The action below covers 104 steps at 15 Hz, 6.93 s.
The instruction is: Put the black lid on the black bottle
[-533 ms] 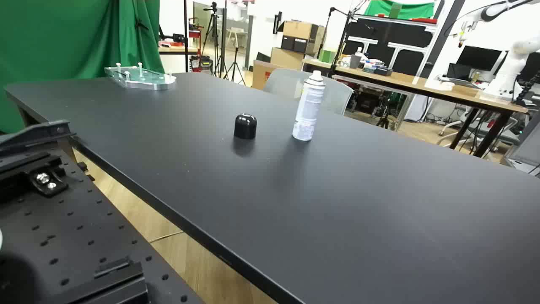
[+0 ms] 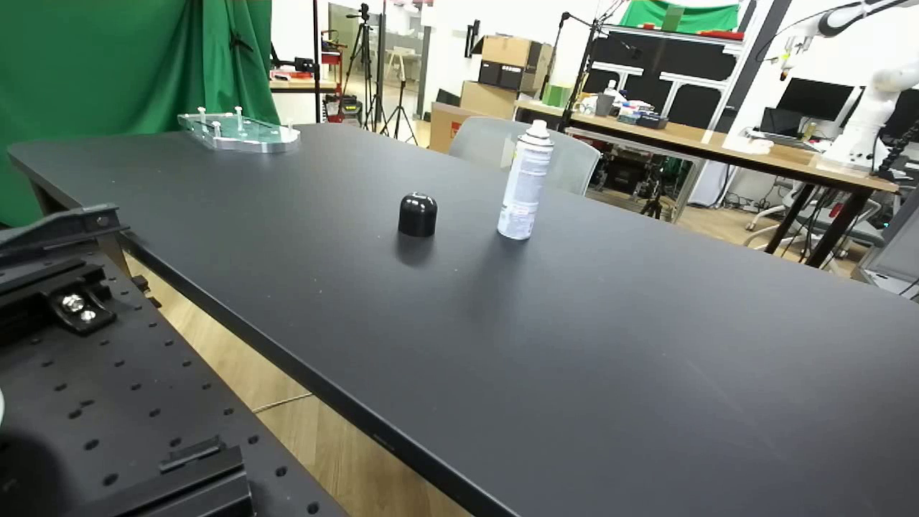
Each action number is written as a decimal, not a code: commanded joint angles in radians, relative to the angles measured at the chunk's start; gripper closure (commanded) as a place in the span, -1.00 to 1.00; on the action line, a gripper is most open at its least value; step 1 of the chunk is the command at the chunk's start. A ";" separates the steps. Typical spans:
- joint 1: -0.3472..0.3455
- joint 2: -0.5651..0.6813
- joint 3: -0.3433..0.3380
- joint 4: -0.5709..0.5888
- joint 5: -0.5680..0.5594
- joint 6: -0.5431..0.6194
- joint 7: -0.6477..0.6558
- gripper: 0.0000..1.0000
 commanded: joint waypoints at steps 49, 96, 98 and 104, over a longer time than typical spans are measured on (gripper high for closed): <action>0.113 1.050 0.390 0.026 -0.138 0.950 -0.144 -1.00; 0.034 1.029 0.299 0.551 -0.110 0.364 -0.018 0.40; 0.034 1.031 0.299 0.545 -0.112 0.387 -0.019 0.40; 0.030 1.014 0.301 0.510 -0.109 0.422 -0.031 0.40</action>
